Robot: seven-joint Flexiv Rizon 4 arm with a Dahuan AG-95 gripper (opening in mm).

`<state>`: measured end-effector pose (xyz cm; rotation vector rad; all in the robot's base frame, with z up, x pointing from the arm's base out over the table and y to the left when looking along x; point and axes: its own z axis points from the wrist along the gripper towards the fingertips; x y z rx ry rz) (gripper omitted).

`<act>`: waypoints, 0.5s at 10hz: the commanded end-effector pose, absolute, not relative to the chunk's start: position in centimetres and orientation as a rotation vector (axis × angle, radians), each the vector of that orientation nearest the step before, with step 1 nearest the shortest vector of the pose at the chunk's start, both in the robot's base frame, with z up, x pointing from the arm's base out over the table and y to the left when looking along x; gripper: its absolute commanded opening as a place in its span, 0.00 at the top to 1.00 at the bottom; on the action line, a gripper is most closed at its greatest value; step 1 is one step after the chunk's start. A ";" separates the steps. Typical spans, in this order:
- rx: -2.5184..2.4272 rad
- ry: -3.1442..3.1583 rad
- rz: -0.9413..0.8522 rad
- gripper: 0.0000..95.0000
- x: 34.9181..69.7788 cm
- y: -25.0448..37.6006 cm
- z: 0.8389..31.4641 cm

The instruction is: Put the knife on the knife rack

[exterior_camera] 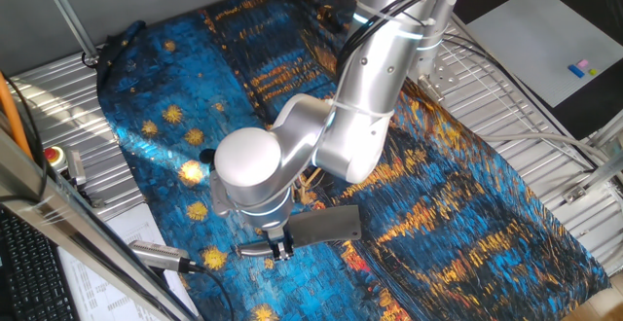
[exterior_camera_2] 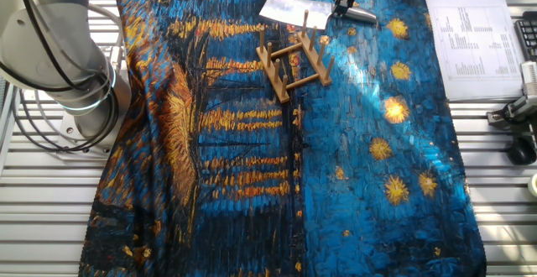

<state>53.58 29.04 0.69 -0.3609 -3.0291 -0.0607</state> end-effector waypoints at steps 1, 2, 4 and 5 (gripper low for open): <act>-0.343 -3.010 -0.061 1.00 53.8 29.2 1.0; -0.335 -3.010 -0.062 1.00 53.8 29.2 1.0; -0.331 -3.007 -0.064 1.00 53.9 29.2 1.1; -0.319 -3.008 -0.064 1.00 54.0 29.0 1.4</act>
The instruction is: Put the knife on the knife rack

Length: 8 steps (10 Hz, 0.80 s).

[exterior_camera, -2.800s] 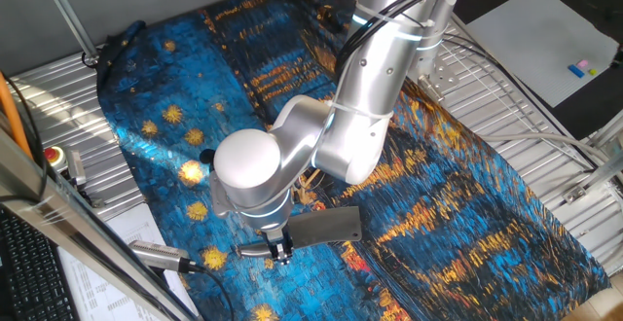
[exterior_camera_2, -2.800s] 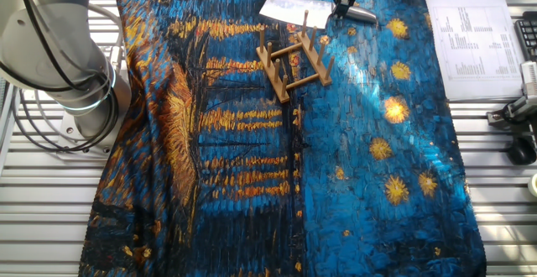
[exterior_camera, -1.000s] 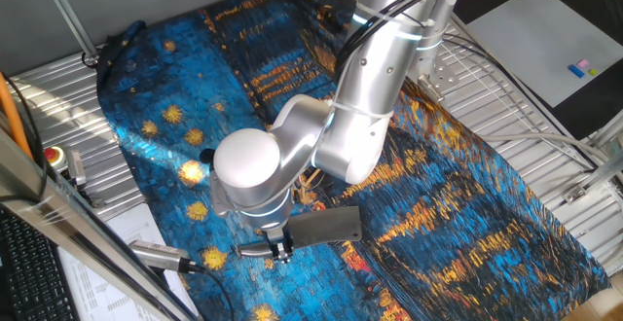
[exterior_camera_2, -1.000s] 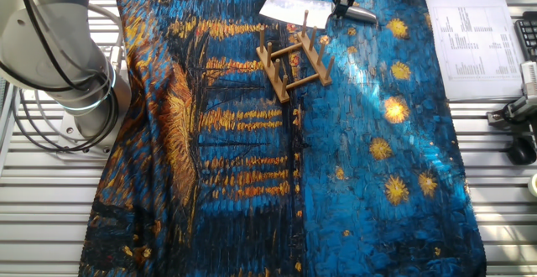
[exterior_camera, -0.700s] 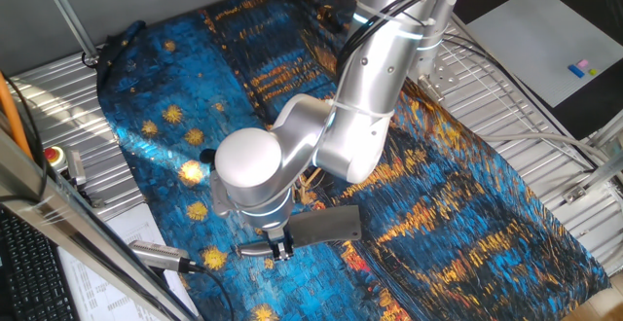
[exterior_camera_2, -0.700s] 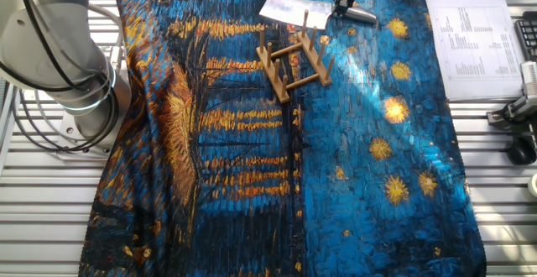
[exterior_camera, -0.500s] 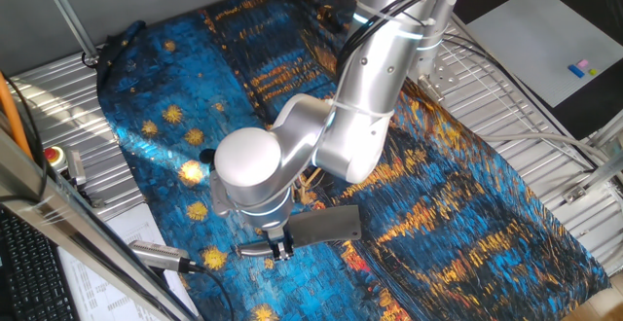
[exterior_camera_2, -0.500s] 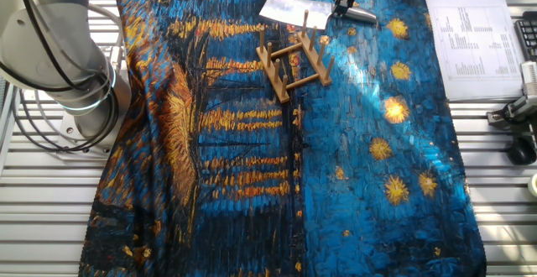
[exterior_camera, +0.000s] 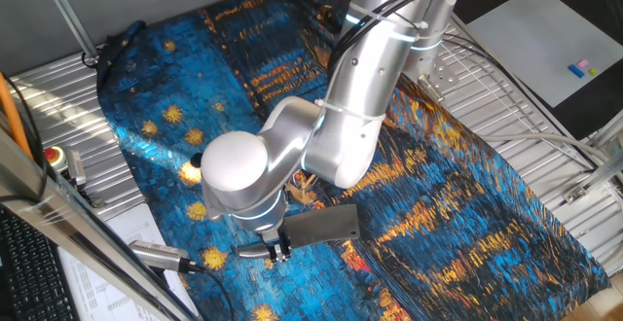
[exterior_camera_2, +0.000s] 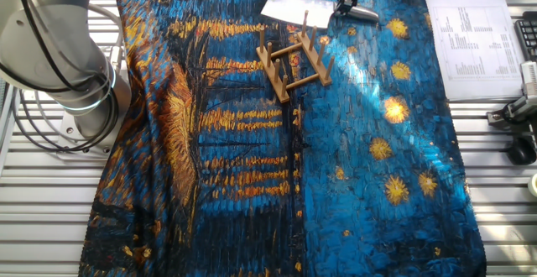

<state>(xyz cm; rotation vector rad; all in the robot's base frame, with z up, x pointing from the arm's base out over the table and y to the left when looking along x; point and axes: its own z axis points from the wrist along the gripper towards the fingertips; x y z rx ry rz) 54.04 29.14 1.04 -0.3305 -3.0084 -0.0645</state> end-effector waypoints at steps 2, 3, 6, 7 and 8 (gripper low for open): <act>-0.301 -3.002 -0.072 1.00 54.4 28.5 2.2; -0.297 -3.002 -0.079 1.00 54.5 28.4 2.5; -0.265 -3.003 -0.125 1.00 55.2 28.0 4.4; -0.257 -2.997 -0.167 1.00 55.7 27.8 5.6; -0.251 -2.995 -0.192 1.00 55.9 27.9 6.4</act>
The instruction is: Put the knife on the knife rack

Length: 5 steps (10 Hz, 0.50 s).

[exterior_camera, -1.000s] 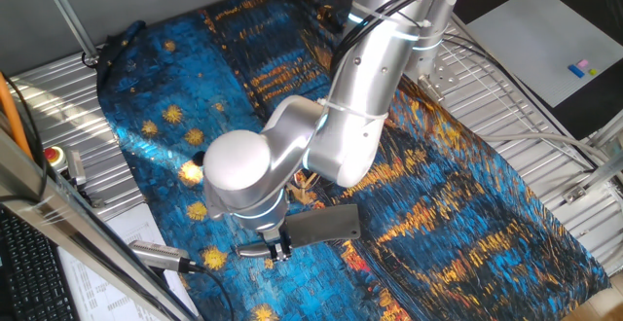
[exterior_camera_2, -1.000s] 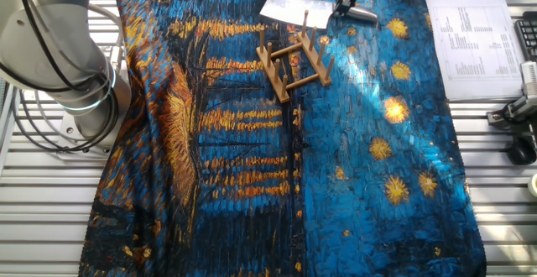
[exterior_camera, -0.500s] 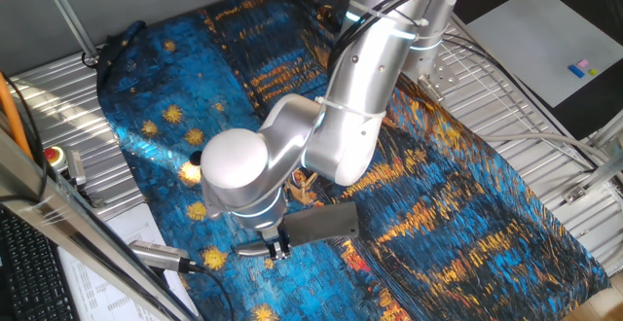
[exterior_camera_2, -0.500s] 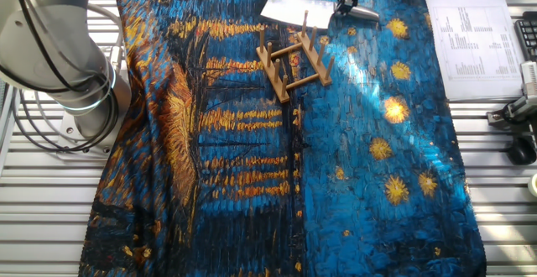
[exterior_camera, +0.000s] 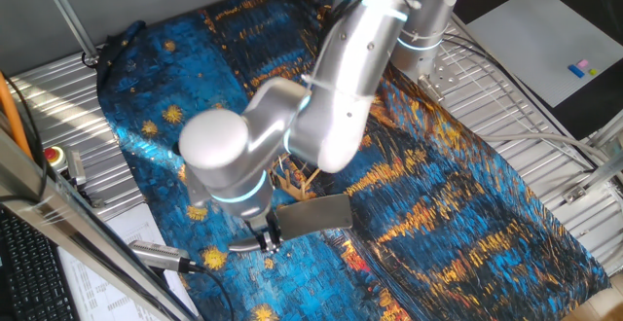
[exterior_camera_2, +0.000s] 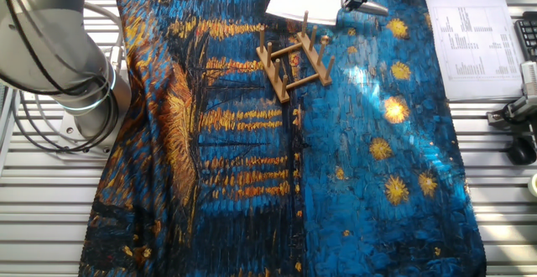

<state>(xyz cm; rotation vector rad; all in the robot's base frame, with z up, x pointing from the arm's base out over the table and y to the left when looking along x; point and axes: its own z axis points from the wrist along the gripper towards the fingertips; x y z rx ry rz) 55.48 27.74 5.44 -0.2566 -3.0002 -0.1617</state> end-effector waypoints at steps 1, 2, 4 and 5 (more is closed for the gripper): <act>-0.241 -2.994 -0.201 1.00 56.2 28.1 7.3; -0.232 -2.992 -0.211 1.00 56.5 28.2 8.1; -0.163 -2.993 -0.231 1.00 57.0 28.4 9.8; -0.133 -2.991 -0.248 1.00 57.2 28.2 10.4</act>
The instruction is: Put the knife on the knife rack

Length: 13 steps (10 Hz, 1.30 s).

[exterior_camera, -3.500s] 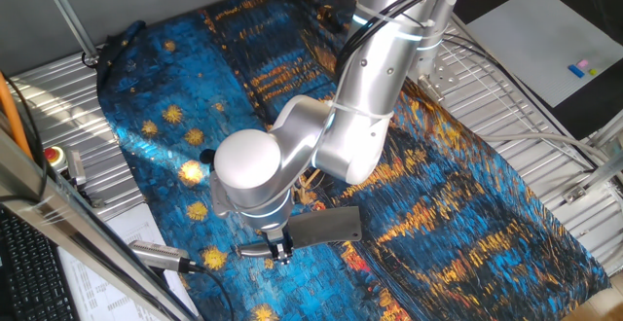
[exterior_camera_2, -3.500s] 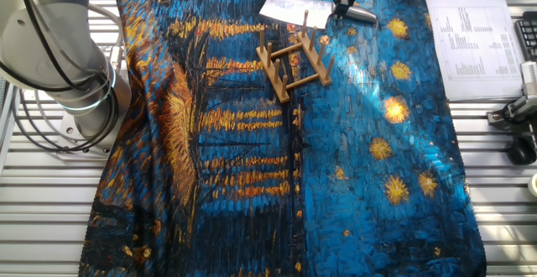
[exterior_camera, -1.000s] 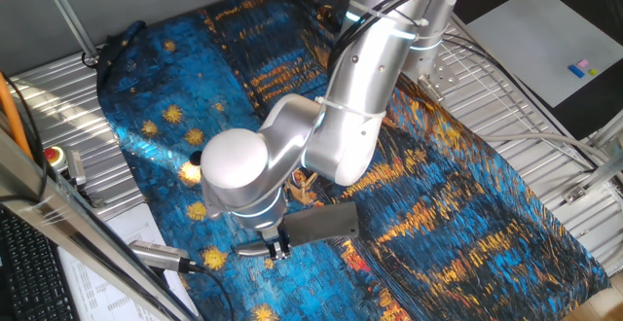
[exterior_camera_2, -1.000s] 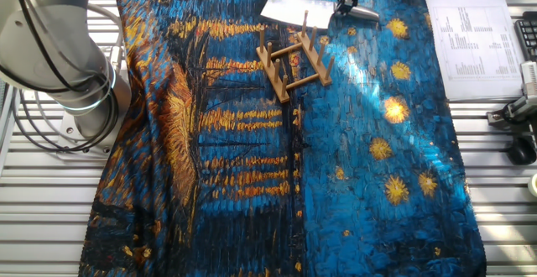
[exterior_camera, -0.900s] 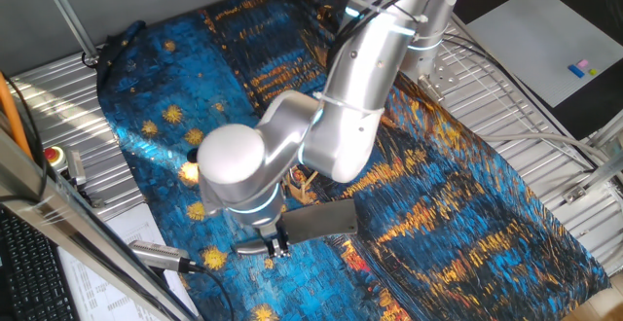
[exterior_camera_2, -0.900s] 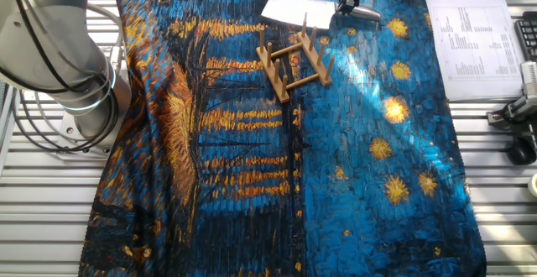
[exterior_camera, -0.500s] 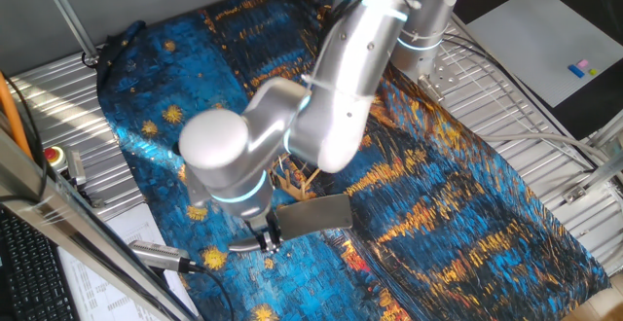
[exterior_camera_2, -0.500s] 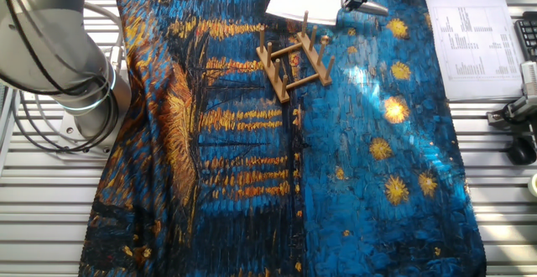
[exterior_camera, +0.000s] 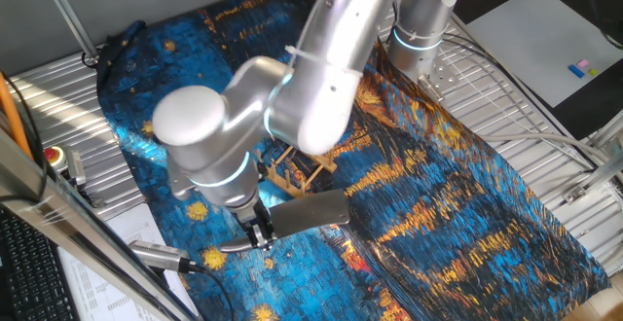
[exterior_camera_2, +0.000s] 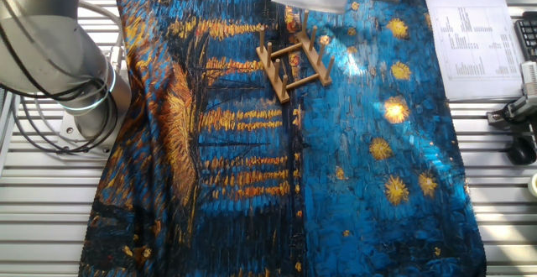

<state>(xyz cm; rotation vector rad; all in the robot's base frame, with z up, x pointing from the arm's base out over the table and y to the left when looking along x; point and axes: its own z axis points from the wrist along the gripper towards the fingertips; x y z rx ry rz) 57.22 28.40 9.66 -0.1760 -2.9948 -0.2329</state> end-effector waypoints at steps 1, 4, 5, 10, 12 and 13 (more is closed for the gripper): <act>-0.115 -2.990 -0.263 1.00 57.3 28.1 10.8; -0.044 -2.986 -0.282 1.00 57.3 27.9 11.7; -0.022 -2.982 -0.288 1.00 57.4 27.8 11.8; 0.130 -2.944 -0.336 1.00 57.3 27.3 12.6; 0.189 -2.923 -0.348 1.00 57.1 26.9 13.5; 0.209 -2.918 -0.351 1.00 57.0 26.8 13.6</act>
